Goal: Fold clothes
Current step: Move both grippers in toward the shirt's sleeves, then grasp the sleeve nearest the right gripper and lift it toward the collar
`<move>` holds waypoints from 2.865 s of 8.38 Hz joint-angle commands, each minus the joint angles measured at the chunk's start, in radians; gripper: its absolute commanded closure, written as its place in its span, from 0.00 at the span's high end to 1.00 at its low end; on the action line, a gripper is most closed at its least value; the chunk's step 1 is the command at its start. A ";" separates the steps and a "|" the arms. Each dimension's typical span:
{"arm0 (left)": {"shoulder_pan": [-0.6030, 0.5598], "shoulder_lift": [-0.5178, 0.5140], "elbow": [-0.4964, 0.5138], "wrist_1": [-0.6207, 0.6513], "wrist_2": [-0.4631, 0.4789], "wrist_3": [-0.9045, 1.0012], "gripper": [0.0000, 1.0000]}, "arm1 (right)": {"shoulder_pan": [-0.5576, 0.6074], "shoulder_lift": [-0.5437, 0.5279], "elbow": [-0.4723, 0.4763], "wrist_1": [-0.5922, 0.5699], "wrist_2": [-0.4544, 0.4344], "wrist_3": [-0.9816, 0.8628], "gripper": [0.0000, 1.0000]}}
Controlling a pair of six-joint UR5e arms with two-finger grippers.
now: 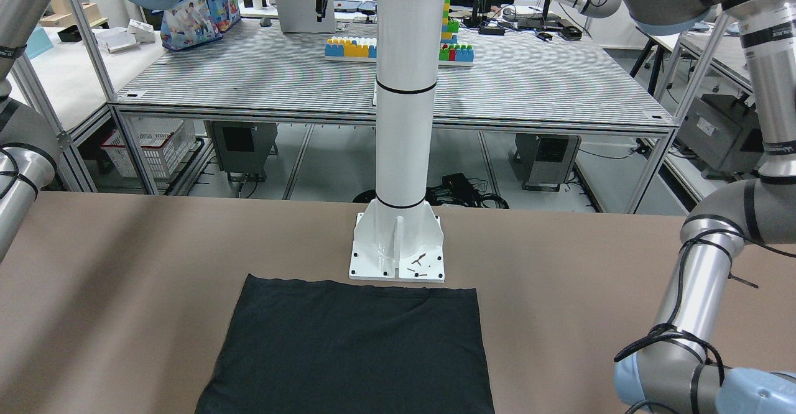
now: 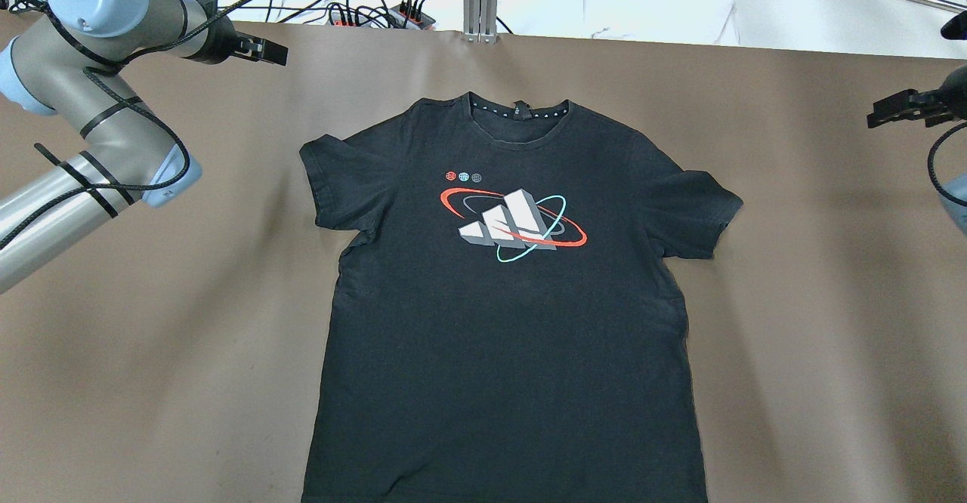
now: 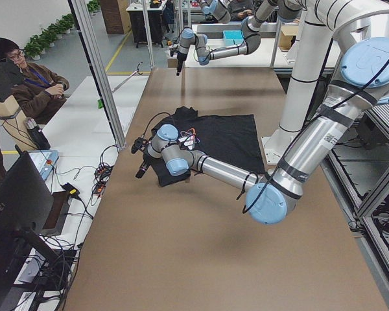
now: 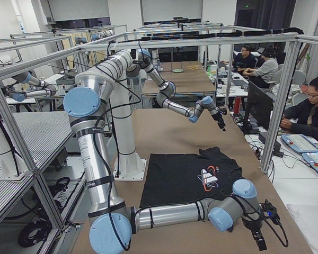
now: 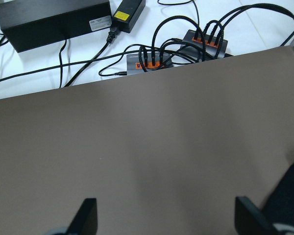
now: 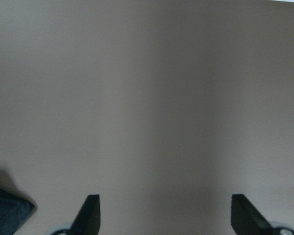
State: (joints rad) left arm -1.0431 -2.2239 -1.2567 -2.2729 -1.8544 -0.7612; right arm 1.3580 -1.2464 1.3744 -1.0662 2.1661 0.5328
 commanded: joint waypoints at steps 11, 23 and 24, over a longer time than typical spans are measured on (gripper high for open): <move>0.057 -0.049 0.131 -0.148 0.014 -0.073 1.00 | -0.332 0.016 -0.080 0.259 -0.186 0.351 0.94; 0.055 -0.046 0.125 -0.151 0.012 -0.076 1.00 | -0.408 0.030 -0.130 0.335 -0.239 0.400 0.14; 0.055 -0.048 0.123 -0.151 0.012 -0.076 1.00 | -0.407 0.030 -0.114 0.335 -0.236 0.400 0.07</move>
State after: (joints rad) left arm -0.9877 -2.2710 -1.1299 -2.4224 -1.8421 -0.8350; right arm 0.9508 -1.2164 1.2404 -0.7333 1.9250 0.9269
